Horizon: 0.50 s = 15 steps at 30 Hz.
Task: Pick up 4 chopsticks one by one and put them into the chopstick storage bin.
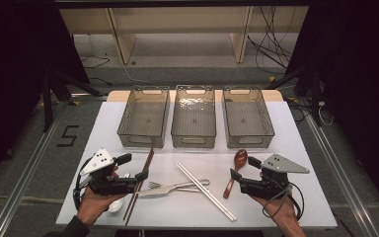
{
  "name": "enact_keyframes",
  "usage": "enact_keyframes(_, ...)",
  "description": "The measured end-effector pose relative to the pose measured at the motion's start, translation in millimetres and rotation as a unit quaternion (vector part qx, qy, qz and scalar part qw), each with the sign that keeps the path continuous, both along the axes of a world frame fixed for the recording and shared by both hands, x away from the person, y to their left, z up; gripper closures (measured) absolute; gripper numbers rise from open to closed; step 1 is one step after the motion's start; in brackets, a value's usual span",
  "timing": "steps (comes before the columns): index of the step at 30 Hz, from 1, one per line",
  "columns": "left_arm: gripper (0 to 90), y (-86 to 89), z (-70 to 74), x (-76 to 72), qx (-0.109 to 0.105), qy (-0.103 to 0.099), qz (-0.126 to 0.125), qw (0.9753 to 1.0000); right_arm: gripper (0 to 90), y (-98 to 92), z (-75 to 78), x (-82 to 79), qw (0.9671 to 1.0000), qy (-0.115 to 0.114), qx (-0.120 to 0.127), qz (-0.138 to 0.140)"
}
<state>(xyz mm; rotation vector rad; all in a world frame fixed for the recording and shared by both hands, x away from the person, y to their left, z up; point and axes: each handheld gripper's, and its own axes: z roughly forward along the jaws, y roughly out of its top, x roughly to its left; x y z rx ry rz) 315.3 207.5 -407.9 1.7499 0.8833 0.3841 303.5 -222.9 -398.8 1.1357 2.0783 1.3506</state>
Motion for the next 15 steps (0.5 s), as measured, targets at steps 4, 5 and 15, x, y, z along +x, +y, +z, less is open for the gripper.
enact_keyframes(4,14.8,-0.2,-0.1,0.3,0.002,0.001,-0.001,1.0,27.9,0.2,1.3,1.0,1.0,0.002,-0.005,0.001)
enact_keyframes(5,14.8,-0.3,-0.1,0.3,0.002,0.001,0.0,1.0,28.0,0.4,1.6,1.4,1.0,0.001,-0.009,0.003)
enact_keyframes(15,14.7,0.9,-0.1,1.4,0.004,0.001,0.002,1.0,29.6,5.9,3.5,6.2,0.9993,0.018,-0.026,0.018)
